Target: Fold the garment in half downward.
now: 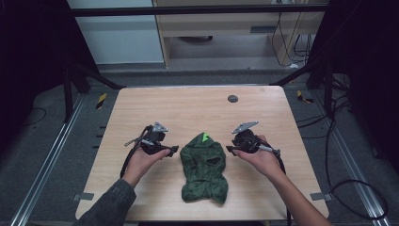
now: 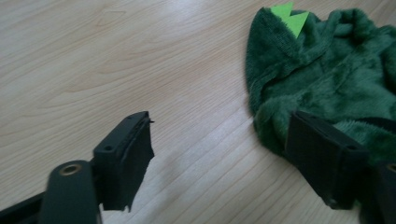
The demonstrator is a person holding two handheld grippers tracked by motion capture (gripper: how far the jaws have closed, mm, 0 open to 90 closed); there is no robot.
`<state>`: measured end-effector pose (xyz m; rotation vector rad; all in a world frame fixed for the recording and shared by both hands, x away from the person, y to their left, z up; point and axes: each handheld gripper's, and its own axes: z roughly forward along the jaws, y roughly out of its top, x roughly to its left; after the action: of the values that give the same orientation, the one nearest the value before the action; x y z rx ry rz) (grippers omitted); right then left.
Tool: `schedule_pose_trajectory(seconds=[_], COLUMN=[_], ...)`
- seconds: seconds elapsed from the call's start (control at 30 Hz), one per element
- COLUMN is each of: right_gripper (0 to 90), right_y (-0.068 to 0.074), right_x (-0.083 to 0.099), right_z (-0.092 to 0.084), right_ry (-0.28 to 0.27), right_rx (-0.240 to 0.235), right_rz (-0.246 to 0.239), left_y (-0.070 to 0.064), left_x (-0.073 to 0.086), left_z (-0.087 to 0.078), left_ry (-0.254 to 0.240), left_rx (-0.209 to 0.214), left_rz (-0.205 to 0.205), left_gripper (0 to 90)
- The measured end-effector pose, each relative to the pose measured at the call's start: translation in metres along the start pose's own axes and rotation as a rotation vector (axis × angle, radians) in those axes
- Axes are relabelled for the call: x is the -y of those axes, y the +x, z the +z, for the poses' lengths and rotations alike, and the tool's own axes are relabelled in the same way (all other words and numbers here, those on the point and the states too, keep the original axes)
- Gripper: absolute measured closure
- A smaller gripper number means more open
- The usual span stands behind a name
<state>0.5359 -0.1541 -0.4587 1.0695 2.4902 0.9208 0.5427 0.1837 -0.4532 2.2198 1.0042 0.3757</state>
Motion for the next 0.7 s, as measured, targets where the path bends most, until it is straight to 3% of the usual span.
schedule_pose_trajectory(seconds=[0.1, 0.27, 0.4, 0.5, 0.7], right_gripper=[71.4, 75.5, 70.4, 62.7, 52.5], right_y=[-0.002, -0.003, -0.003, -0.002, 0.002], right_x=[-0.005, -0.008, -0.009, -0.012, -0.019], right_z=[0.005, 0.015, 0.022, 0.029, 0.043], right_ry=[-0.006, 0.007, 0.010, 0.001, 0.006], right_rx=[-0.032, -0.061, -0.070, -0.085, -0.105], right_rz=[-0.012, 0.001, 0.008, 0.038, 0.055], left_y=[0.000, 0.002, -0.001, -0.005, -0.009], left_x=[-0.006, -0.012, -0.013, -0.013, -0.014], left_z=[0.005, 0.012, 0.021, 0.026, 0.038], left_ry=[0.025, 0.034, 0.046, 0.055, 0.062], left_rx=[0.008, 0.046, 0.054, 0.043, 0.054], left_rz=[0.018, 0.006, 0.013, 0.047, 0.043], left_gripper=[31.7, 38.6, 38.7, 36.5, 32.1])
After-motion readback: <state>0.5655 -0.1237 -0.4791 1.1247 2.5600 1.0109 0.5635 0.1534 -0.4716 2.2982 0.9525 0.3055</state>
